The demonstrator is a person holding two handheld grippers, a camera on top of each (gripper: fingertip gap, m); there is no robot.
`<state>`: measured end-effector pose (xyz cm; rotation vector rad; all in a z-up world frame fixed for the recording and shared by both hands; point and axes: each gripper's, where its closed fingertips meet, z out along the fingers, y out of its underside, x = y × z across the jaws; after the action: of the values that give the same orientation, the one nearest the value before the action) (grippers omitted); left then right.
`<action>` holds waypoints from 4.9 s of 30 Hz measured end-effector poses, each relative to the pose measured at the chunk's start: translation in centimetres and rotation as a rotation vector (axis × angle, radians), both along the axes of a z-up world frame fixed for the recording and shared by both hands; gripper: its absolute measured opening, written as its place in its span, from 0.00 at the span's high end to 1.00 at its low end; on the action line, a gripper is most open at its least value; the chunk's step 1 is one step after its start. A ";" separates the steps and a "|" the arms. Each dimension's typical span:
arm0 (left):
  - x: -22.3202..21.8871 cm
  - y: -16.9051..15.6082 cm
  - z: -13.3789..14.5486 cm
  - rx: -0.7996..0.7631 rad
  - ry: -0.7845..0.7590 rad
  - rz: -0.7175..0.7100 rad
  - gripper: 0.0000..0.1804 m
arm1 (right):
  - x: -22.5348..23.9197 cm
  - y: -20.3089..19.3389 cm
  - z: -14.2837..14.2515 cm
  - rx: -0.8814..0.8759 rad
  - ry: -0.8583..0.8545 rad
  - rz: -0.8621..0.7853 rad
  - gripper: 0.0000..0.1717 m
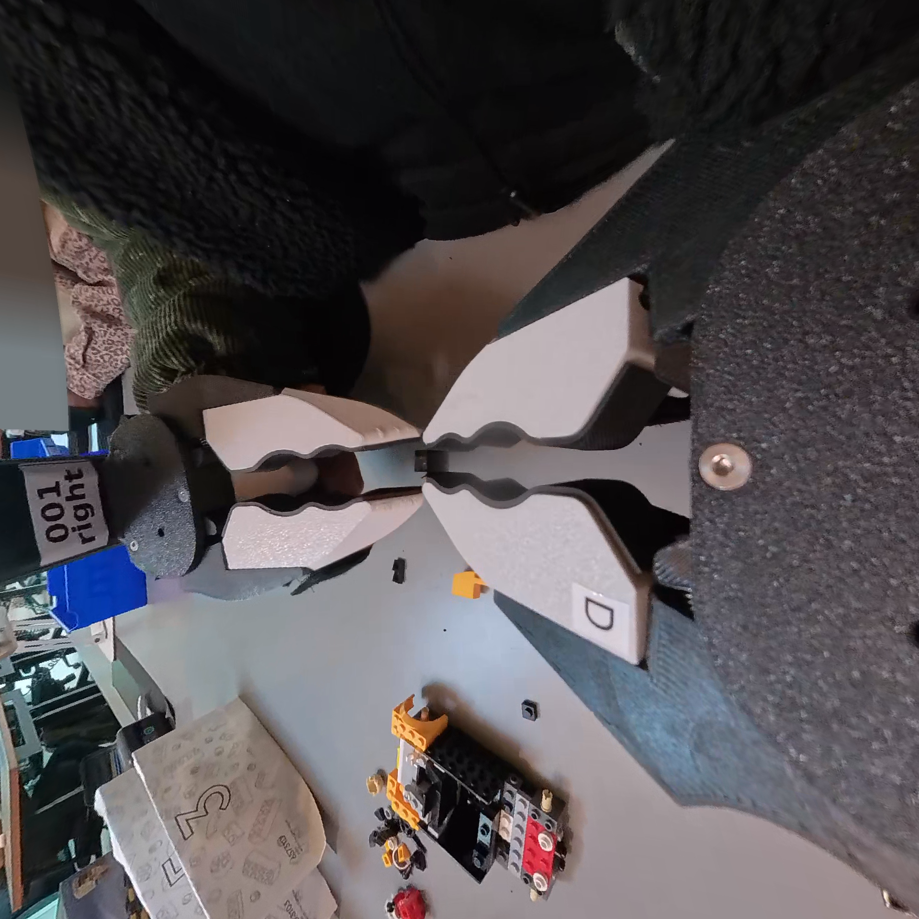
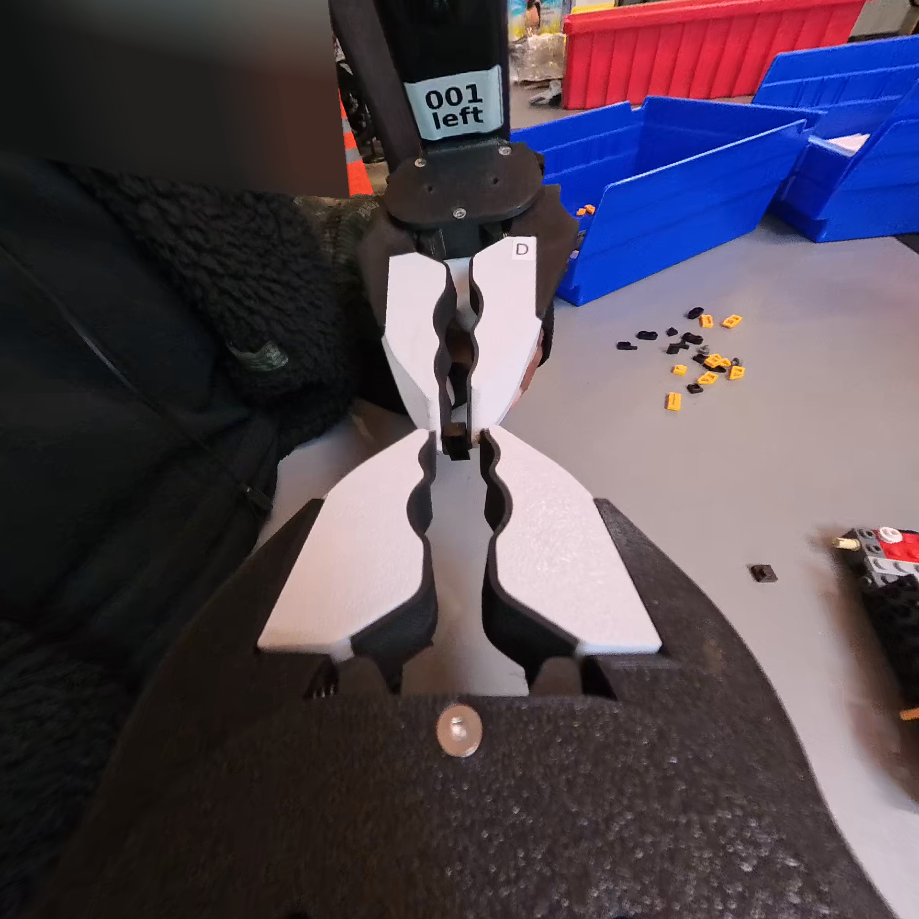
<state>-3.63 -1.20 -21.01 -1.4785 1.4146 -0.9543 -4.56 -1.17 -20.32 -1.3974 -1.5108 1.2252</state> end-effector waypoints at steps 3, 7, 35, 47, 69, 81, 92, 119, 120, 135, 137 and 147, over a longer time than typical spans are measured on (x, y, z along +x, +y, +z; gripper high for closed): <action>-0.1 0.0 -0.1 0.008 0.009 0.002 0.96 | -0.1 0.1 0.0 0.012 0.002 -0.014 0.92; -0.2 0.2 -0.6 0.018 0.053 0.015 0.96 | -0.2 0.1 -0.4 0.104 -0.034 -0.025 0.96; -0.2 0.8 1.7 -0.092 -0.097 0.059 0.96 | -0.1 0.7 2.5 -0.114 0.164 -0.042 0.93; -0.1 1.1 2.5 -0.155 -0.165 0.088 0.96 | -0.3 1.3 2.8 -0.171 0.177 -0.096 0.96; 0.1 1.1 2.6 -0.486 -0.255 0.042 0.96 | -0.1 1.7 3.4 -0.005 0.166 -0.125 0.98; 0.0 1.3 3.1 -0.184 -0.226 0.101 0.95 | 0.1 1.2 3.7 -0.093 0.174 -0.085 0.90; 0.1 1.0 2.4 -0.180 -0.153 0.102 0.95 | -0.1 1.1 3.0 -0.096 0.144 -0.093 0.96; 0.1 -0.3 2.1 -0.903 -0.265 -0.079 0.95 | -0.2 0.6 2.4 0.021 0.201 -0.042 0.97; 0.1 -0.4 2.2 -0.929 -0.275 -0.091 0.95 | -0.2 0.6 2.5 0.024 0.204 -0.040 0.97; 0.0 -0.4 2.6 -1.020 -0.330 -0.128 0.95 | 0.3 0.5 3.5 0.102 0.236 -0.056 1.00; -0.1 -0.2 2.6 -0.996 -0.332 -0.113 0.95 | 0.3 0.9 3.5 0.089 0.231 -0.075 1.00; 0.1 0.4 1.8 -0.663 -0.233 0.006 0.96 | -0.3 1.2 2.2 -0.128 0.179 -0.061 0.95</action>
<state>-3.49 -0.81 -19.21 -1.7541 0.9606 -1.6367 -4.83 -0.01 -18.09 -1.3658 -1.2784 1.3894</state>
